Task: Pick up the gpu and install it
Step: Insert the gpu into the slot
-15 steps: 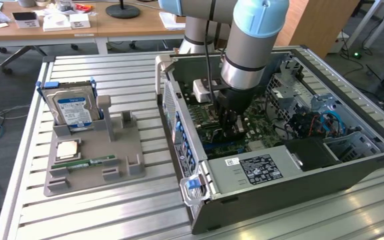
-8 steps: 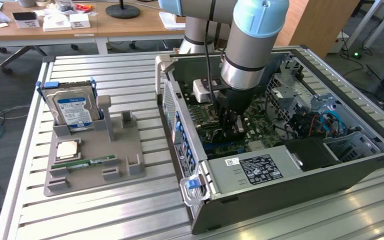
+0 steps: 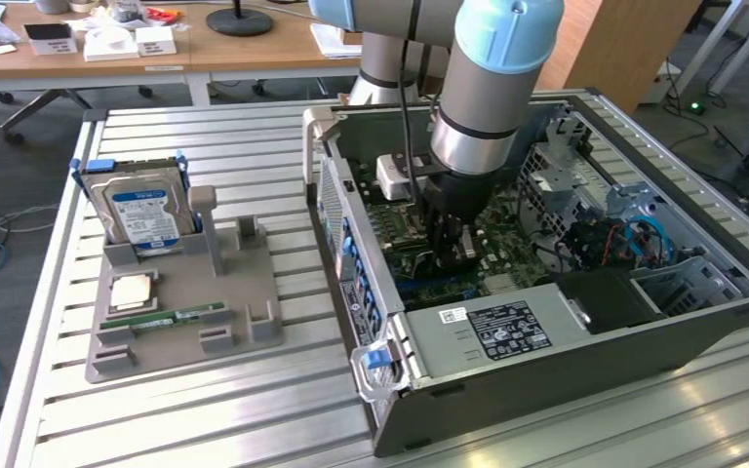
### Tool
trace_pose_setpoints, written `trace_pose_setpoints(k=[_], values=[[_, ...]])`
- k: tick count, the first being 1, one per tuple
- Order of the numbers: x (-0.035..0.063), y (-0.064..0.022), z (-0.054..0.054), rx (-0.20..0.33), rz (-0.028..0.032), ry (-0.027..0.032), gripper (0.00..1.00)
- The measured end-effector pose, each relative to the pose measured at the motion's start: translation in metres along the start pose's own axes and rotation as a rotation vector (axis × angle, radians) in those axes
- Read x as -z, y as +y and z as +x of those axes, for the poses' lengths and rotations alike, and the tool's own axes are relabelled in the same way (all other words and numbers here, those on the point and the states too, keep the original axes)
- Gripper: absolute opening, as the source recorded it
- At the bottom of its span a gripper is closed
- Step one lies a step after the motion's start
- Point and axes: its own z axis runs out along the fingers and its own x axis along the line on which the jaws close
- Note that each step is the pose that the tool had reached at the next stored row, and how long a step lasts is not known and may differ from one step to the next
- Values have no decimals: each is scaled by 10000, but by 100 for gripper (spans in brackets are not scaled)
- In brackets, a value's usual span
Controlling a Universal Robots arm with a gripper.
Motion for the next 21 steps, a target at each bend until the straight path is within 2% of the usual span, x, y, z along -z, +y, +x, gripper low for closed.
trace_pose_setpoints(k=[13,14,15,16,18,19,21], values=[[0,0,0,0,-2,0,26],[-6,5,-1,-9,-1,-15,27],[-4,4,-1,-9,2,-8,33],[-1,2,-1,-3,1,-3,33],[0,0,0,0,0,-1,45],[0,0,0,0,0,-1,45],[0,0,0,-1,0,0,56]])
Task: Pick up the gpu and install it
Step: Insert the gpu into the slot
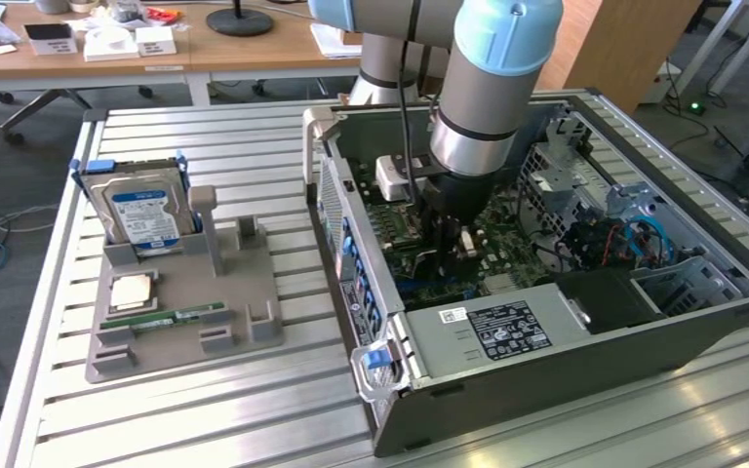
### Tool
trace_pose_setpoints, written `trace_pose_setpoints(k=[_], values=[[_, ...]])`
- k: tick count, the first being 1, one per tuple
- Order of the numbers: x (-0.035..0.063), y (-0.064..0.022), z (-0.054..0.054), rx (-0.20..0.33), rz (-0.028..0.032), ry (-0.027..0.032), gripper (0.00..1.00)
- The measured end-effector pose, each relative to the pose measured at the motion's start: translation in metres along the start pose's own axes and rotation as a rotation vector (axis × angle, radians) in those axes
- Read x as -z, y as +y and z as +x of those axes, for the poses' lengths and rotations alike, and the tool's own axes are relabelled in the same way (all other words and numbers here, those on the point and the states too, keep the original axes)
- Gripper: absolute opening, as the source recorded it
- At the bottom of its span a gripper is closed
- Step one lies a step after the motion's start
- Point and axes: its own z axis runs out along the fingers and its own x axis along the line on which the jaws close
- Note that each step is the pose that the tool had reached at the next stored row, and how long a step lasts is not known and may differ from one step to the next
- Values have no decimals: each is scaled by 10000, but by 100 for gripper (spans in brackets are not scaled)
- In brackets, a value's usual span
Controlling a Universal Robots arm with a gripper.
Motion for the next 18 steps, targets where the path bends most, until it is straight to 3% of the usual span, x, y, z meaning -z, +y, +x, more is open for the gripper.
trace_pose_setpoints(k=[1,5,12,18], values=[[0,0,0,0,0,0,56],[0,0,0,0,0,0,75],[18,0,0,0,-1,1,75],[109,-2,-2,0,0,1,75]])
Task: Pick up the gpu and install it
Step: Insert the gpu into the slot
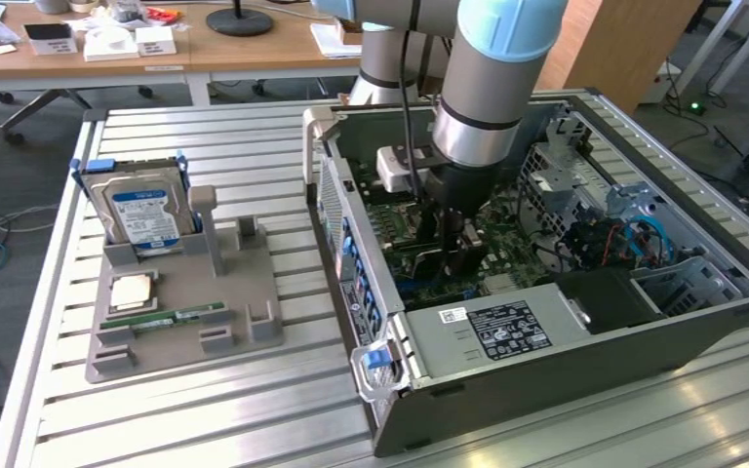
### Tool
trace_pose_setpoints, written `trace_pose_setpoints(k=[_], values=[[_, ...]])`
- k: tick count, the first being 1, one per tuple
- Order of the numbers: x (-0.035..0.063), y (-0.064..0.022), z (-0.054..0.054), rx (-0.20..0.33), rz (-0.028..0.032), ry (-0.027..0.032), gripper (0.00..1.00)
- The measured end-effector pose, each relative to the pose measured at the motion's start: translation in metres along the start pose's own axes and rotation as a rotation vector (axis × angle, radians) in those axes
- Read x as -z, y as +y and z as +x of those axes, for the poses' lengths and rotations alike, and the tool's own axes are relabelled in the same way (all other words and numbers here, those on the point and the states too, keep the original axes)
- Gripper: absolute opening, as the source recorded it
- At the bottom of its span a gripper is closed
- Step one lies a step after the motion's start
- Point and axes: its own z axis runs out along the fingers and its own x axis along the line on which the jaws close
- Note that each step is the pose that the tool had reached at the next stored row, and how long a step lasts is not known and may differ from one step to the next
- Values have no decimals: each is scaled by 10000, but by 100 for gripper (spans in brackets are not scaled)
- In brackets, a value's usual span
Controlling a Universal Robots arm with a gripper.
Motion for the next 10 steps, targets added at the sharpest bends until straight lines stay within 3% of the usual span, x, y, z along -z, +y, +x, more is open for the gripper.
trace_pose_setpoints(k=[10], values=[[208,-4,-4,0,0,-1,75]])
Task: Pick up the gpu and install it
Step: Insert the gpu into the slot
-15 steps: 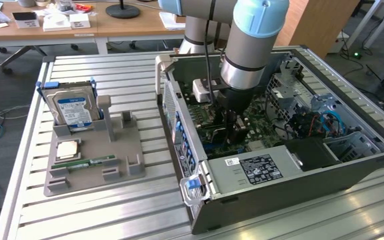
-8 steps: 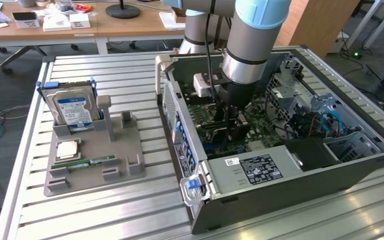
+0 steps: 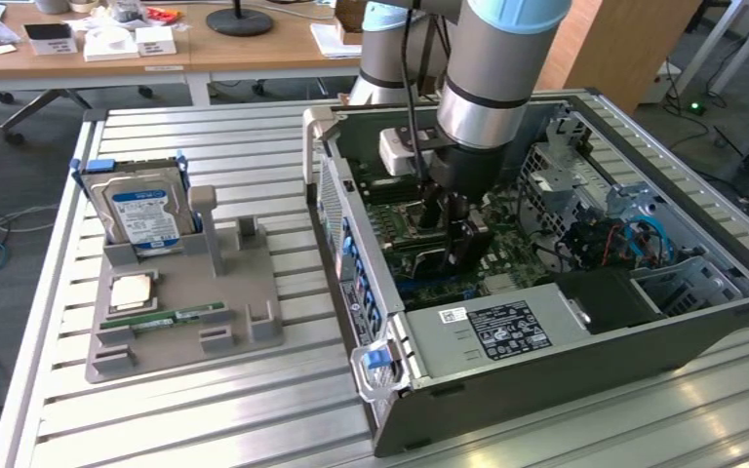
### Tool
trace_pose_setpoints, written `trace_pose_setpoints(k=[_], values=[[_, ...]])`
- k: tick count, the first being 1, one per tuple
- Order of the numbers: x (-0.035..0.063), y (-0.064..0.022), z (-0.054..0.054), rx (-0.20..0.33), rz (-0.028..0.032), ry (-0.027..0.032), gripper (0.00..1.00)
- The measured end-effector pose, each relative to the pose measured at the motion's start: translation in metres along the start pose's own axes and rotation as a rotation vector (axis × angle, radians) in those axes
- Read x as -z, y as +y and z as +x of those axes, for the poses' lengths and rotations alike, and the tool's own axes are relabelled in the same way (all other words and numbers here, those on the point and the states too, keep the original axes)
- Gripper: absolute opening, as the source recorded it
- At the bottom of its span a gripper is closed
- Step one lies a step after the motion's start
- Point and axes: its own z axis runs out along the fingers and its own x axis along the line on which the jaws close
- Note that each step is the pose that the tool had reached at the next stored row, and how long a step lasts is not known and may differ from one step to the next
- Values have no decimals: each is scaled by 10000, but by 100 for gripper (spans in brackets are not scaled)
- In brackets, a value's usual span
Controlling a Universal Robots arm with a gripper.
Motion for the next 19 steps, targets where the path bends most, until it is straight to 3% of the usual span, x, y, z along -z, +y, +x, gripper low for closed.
trace_pose_setpoints(k=[19], values=[[356,-7,-7,0,2,1,75]])
